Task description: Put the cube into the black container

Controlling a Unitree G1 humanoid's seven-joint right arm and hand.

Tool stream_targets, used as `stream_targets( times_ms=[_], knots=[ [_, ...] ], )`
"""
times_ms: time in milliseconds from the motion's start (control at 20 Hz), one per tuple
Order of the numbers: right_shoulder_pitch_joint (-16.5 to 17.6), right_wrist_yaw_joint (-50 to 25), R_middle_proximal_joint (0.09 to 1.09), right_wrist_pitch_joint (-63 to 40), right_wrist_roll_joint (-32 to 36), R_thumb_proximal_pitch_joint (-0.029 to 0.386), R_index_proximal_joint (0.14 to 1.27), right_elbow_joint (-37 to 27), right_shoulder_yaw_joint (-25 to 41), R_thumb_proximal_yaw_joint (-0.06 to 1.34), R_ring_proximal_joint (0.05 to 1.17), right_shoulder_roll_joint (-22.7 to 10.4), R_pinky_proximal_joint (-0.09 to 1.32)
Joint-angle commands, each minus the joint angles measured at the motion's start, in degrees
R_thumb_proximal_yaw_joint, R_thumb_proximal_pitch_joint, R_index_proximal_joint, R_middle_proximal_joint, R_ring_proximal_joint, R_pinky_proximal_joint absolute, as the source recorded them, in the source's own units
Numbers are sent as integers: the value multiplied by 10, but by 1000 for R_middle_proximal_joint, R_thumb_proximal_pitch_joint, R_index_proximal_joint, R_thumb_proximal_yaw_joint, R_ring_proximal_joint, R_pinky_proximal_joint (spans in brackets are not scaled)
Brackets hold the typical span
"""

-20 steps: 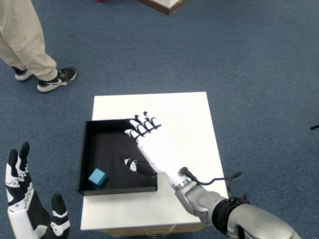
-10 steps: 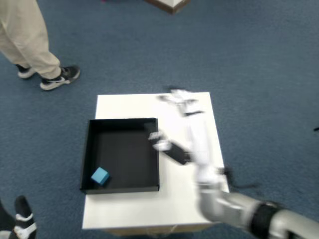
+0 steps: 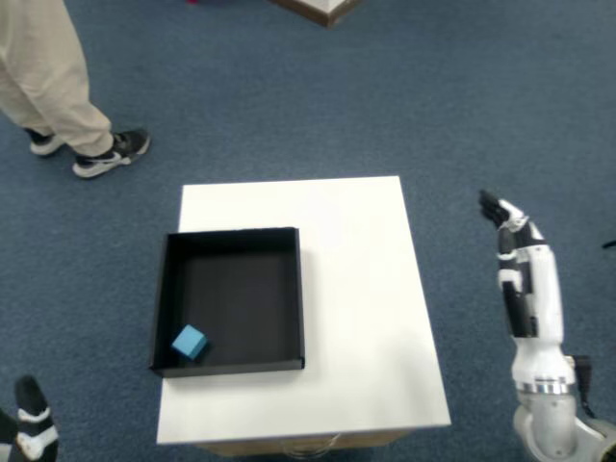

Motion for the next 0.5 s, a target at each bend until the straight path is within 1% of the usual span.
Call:
stream_targets(
  times_ms=[50,150,250,350,500],
  knots=[
    [-5,14,246,-65,36,234,348,21,0,106,251,-3,158],
    [7,24,241,-76,63,228,343,53,15,74,241,12,116],
    [13,37,236,-78,88,222,338,80,27,37,232,25,80],
    [10,51,235,-72,112,215,336,97,36,7,229,30,62],
    [3,73,235,-70,141,201,328,106,44,-3,232,35,56]
  ],
)
